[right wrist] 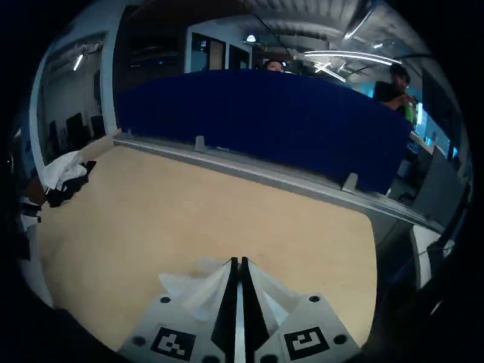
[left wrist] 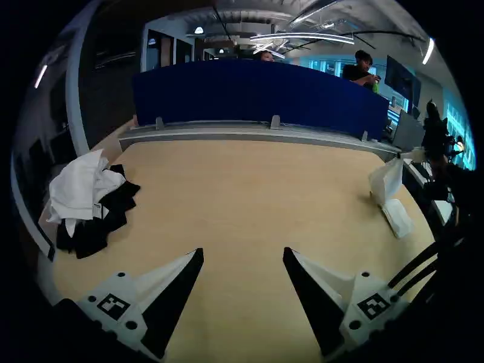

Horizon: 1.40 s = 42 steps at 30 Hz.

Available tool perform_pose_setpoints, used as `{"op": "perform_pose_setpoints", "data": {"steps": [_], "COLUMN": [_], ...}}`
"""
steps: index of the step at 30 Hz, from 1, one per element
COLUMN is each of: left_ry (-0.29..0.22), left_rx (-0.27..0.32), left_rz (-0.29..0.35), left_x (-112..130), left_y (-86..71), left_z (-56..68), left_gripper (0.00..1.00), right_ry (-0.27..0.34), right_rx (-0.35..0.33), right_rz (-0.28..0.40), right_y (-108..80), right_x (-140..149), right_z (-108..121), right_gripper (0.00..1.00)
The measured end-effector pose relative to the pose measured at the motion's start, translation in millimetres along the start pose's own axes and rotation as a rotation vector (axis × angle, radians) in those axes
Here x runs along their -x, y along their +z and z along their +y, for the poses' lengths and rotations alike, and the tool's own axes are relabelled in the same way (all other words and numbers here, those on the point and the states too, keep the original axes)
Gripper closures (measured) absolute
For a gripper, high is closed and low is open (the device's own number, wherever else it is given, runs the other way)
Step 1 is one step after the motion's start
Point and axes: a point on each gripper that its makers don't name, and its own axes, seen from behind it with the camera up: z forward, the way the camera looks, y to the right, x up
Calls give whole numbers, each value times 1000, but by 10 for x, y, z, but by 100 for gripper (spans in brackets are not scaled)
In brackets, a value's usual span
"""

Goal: Fold towel

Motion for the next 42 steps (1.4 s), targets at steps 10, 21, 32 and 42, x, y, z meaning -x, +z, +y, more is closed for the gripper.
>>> {"op": "perform_pose_setpoints", "data": {"steps": [10, 21, 32, 42], "left_ry": [22, 50, 67, 89], "left_rx": [17, 43, 51, 57], "left_rz": [-2, -1, 2, 0], "left_x": [-2, -7, -15, 1], "left_y": [-39, -31, -50, -43], "left_z": [78, 219, 267, 316], "left_gripper": [2, 2, 2, 2], "right_ry": [78, 188, 309, 430], "right_rx": [21, 65, 138, 206], "right_rz": [-31, -61, -103, -140], "right_y": [-339, -642, -802, -849], "right_x": [587, 1244, 1802, 2192], "right_z": [171, 312, 381, 401], "right_gripper": [96, 96, 96, 96]}}
